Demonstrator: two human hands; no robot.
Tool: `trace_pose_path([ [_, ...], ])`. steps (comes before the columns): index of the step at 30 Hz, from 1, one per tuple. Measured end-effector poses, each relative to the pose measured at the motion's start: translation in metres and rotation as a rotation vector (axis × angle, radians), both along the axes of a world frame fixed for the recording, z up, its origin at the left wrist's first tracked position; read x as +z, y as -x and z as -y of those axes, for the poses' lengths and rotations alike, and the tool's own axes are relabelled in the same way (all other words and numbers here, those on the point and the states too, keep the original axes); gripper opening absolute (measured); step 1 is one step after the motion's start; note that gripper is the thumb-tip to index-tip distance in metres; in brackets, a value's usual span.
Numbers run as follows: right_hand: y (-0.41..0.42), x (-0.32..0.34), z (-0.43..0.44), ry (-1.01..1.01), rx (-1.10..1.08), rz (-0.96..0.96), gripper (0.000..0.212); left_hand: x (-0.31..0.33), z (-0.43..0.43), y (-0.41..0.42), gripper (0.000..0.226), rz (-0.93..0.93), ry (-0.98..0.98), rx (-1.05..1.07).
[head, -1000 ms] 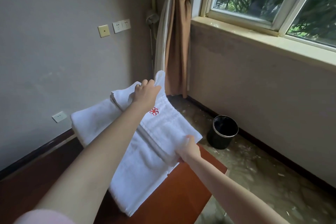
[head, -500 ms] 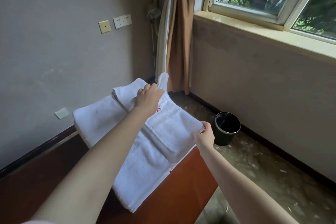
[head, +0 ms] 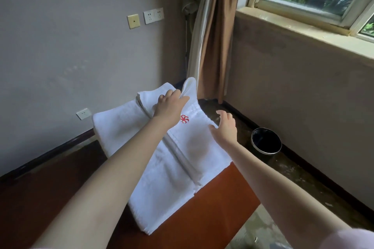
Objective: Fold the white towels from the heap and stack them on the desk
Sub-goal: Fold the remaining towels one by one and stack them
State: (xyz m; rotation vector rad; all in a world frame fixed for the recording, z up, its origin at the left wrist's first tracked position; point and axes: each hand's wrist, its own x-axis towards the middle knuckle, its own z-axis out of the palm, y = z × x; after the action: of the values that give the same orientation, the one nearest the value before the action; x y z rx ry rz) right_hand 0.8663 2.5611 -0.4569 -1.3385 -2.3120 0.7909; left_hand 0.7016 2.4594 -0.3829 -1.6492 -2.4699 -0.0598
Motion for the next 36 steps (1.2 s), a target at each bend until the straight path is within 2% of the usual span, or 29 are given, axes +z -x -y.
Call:
trace_pose_path([
  [3, 0.042, 0.007, -0.028, 0.021, 0.121, -0.040, 0.062, 0.000, -0.004, 0.015, 0.051, 0.017, -0.020, 0.067],
  [8, 0.098, 0.001, -0.072, 0.269, 0.305, -0.022, 0.073, 0.003, -0.014, 0.048, 0.053, 0.060, -0.028, 0.229],
  [14, 0.142, -0.022, -0.091, 0.376, 0.425, -0.019, 0.063, 0.003, -0.033, 0.090, 0.068, 0.042, -0.039, 0.357],
  [19, 0.168, -0.033, -0.110, 0.503, 0.417, -0.047, 0.045, -0.011, -0.051, 0.126, 0.059, 0.060, -0.061, 0.461],
  [24, 0.187, -0.047, -0.127, 0.593, 0.434, -0.009, 0.049, -0.049, -0.039, 0.142, 0.039, 0.383, -0.185, 0.819],
  [28, 0.203, -0.049, -0.133, 0.782, 0.340, -0.118, 0.043, -0.082, -0.030, 0.150, 0.050, 0.715, -0.248, 1.036],
  [30, 0.210, -0.047, -0.132, 0.789, 0.339, -0.123, 0.037, -0.090, -0.033, 0.150, 0.063, 0.890, -0.281, 1.074],
  [33, 0.217, -0.041, -0.127, 0.765, 0.367, -0.106, 0.026, -0.096, -0.039, 0.147, 0.082, 0.937, -0.283, 1.091],
  [36, 0.218, -0.040, -0.121, 0.668, 0.398, -0.085, 0.019, -0.102, -0.040, 0.142, 0.075, 0.844, -0.309, 1.080],
])
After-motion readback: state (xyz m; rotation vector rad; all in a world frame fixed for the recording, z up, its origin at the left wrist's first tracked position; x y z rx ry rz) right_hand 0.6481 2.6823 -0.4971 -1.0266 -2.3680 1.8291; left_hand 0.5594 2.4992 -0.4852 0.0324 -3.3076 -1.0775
